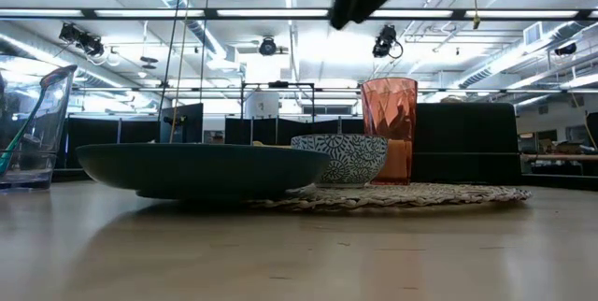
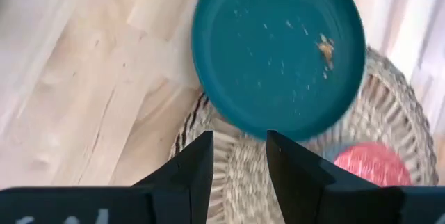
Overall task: Arrange a breakfast setting
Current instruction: Put the violet spoon on the brown table mat to the right of the red bowl
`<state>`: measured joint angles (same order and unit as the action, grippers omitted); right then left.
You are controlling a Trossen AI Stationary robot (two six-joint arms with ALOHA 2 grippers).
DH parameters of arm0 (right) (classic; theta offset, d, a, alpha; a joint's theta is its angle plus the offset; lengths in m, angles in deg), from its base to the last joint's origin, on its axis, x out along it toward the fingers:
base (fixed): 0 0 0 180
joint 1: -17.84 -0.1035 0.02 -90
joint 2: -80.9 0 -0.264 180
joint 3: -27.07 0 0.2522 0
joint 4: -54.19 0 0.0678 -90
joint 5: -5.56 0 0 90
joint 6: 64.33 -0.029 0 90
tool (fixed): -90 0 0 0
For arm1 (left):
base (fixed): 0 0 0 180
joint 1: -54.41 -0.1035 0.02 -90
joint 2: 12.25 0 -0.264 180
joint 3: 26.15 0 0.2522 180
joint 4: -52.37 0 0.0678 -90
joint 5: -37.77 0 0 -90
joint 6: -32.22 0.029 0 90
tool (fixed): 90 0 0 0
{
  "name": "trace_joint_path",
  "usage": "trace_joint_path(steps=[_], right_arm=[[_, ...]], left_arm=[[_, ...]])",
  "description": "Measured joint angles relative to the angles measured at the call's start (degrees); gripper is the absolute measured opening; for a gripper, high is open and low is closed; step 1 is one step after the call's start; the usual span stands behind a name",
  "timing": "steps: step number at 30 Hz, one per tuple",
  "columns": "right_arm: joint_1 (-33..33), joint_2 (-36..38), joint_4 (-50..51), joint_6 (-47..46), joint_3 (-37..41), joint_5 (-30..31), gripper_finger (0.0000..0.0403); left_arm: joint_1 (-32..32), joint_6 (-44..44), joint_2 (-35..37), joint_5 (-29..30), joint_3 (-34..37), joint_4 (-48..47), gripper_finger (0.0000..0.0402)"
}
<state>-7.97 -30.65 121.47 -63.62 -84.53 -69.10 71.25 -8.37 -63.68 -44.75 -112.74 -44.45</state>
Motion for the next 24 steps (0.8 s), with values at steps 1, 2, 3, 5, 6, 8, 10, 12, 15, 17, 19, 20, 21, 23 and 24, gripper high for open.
trace_joint_path(steps=[1, 2, 3, 5, 6, 8, 10, 12, 15, 17, 19, 20, 21, 23, 24], right_arm=[[-0.01, 1.63, -1.42, -1.09, 2.52, 0.44, 0.014], [-0.01, 3.4, -3.59, -2.23, 5.4, 1.07, 0.014], [-0.01, 5.26, -6.0, -3.5, 8.35, 1.75, 0.014], [0.02, 8.87, -10.99, -5.42, 14.29, 2.14, 0.0141], [0.04, 10.55, -13.8, -5.97, 17.12, 2.14, 0.0142], [0.01, 13.56, -18.83, -6.76, 22.29, 2.12, 0.0142], [-0.14, 16.26, -22.66, -7.36, 26.38, 2.18, 0.0142], [-0.28, 18.54, -25.56, -8.06, 29.55, 2.31, 0.0142], [-0.4, 21.15, -27.1, -8.07, 32.68, 3.21, 0.0142], [-0.4, 22.41, -27.63, -7.38, 34.0, 3.15, 0.0142], [-0.45, 22.99, -27.9, -7.16, 34.24, 2.87, 0.0142], [-0.52, 23.09, -27.97, -7.12, 34.25, 2.35, 0.0142], [-0.72, 23.12, -27.91, -7.02, 34.29, 1.86, 0.0142], [-1.13, 22.88, -28.24, -6.71, 34.31, 1.51, 0.0142], [-1.37, 22.8, -28.16, -6.69, 34.31, 1.52, 0.0142]], left_arm=[[0.0, -0.91, 0.05, 1.11, -0.65, -1.44, 0.016], [0.0, -1.45, 0.15, 2.03, -1.08, -3.35, 0.016], [0.0, -2.31, 0.19, 3.09, -1.32, -5.6, 0.016], [-0.01, -3.59, 0.47, 5.22, -1.28, -6.96, 0.016], [0.0, -3.34, 1.14, 5.84, -0.78, -6.44, 0.016], [-0.08, -2.93, 2.56, 6.56, 0.5, -5.76, 0.016], [-0.94, -3.81, 3.82, 8.26, 1.51, -6.38, 0.0162], [-2.51, -5.72, 5.34, 10.23, 3.13, -7.02, 0.017], [-5.24, -7.0, 7.92, 11.19, 5.47, -6.4, 0.0196], [-6.3, -5.09, 8.64, 10.6, 6.9, -6.01, 0.0217], [-6.6, -2.16, 9.21, 9.54, 8.7, -3.54, 0.0237], [-6.88, -1.07, 9.78, 9.35, 9.51, -2.2, 0.0246], [-7.35, -0.11, 10.57, 9.19, 10.37, -1.69, 0.0252], [-8.79, 1.34, 12.52, 9.09, 12.14, -1.89, 0.026], [-9.53, 2.4, 13.59, 8.93, 13.03, -1.86, 0.0261]])
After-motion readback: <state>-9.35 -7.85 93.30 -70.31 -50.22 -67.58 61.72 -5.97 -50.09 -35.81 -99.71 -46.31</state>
